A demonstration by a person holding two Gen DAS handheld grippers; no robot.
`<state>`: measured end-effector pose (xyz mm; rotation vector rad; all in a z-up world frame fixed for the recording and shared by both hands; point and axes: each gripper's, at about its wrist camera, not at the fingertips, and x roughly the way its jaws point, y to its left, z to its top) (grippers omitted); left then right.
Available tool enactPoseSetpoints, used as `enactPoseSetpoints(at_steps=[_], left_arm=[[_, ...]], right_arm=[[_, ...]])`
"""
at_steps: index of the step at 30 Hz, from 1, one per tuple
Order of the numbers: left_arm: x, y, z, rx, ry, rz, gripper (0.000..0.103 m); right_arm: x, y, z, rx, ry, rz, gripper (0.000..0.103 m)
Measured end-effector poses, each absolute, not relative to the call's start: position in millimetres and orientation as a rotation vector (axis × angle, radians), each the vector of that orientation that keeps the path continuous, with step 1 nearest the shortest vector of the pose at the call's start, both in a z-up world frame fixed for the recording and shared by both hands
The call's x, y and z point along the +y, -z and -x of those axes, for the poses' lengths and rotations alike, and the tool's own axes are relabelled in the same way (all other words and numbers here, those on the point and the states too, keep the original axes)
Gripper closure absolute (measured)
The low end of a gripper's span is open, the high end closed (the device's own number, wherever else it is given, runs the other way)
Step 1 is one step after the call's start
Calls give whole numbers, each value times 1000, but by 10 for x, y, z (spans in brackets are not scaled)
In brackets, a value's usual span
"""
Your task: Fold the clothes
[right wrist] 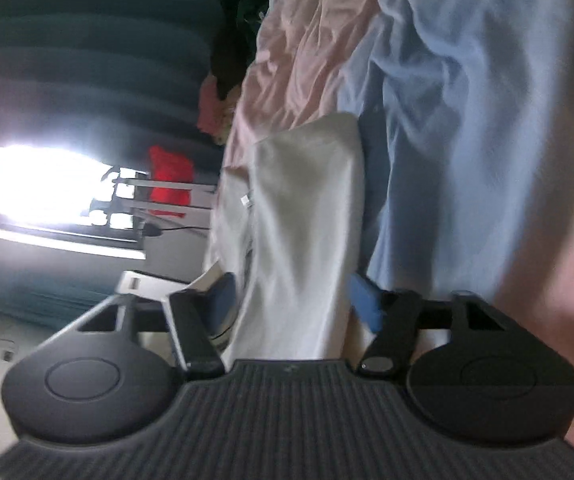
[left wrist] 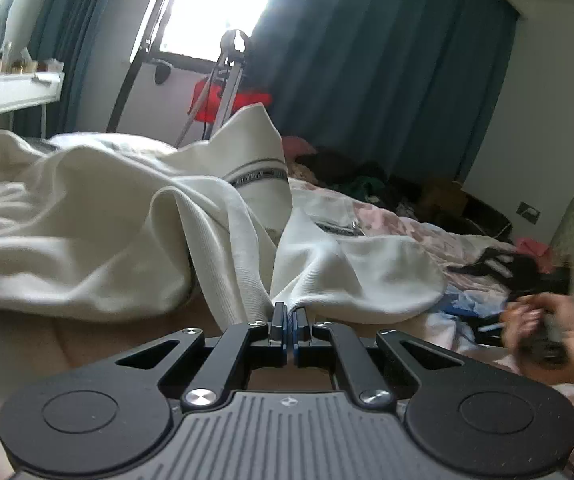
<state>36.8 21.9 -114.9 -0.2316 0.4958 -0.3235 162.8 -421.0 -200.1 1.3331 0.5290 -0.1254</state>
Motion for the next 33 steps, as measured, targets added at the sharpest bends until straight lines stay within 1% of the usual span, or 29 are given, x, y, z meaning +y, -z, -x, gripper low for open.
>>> enactPoseSetpoints(at_steps=[2, 4, 5, 11, 13, 14, 15, 16, 17, 18, 22, 29, 31, 33], left_arm=[[234, 1176, -370, 497, 328, 233, 101], [247, 1202, -391, 503, 326, 236, 101], [253, 1210, -393, 506, 325, 237, 101], [233, 1246, -463, 522, 319, 249, 100], [216, 1276, -495, 527, 313, 237, 100], [205, 1292, -509, 530, 313, 229, 100], [184, 1308, -517, 532, 322, 220, 100], [163, 1323, -526, 535, 330, 212, 100], [141, 1338, -535, 538, 339, 203, 100], [120, 1354, -544, 540, 348, 194, 100], [36, 1415, -579, 550, 382, 158, 99], [-243, 1491, -604, 536, 483, 61, 96], [-347, 1498, -611, 530, 524, 49, 95], [-448, 1507, -615, 525, 561, 35, 94]], right_arm=[[-4236, 2136, -1837, 563, 130, -1326, 57], [-4295, 2201, -2019, 567, 138, -1302, 58], [-4314, 2220, -2062, 563, 137, -1291, 60], [-4411, 2349, -2245, 544, 113, -1259, 59], [-4447, 2381, -2258, 510, 117, -1271, 60], [-4465, 2373, -2261, 494, 128, -1257, 65], [-4482, 2364, -2265, 478, 138, -1243, 81], [-4502, 2346, -2257, 464, 145, -1227, 89], [-4522, 2325, -2245, 451, 150, -1212, 94], [-4542, 2304, -2234, 438, 154, -1196, 96], [-4616, 2174, -2177, 382, 169, -1137, 97], [-4935, 1484, -1565, 107, 223, -1025, 97], [-5073, 1437, -1302, 80, 313, -991, 97], [-5208, 1545, -1046, 84, 429, -1053, 97]])
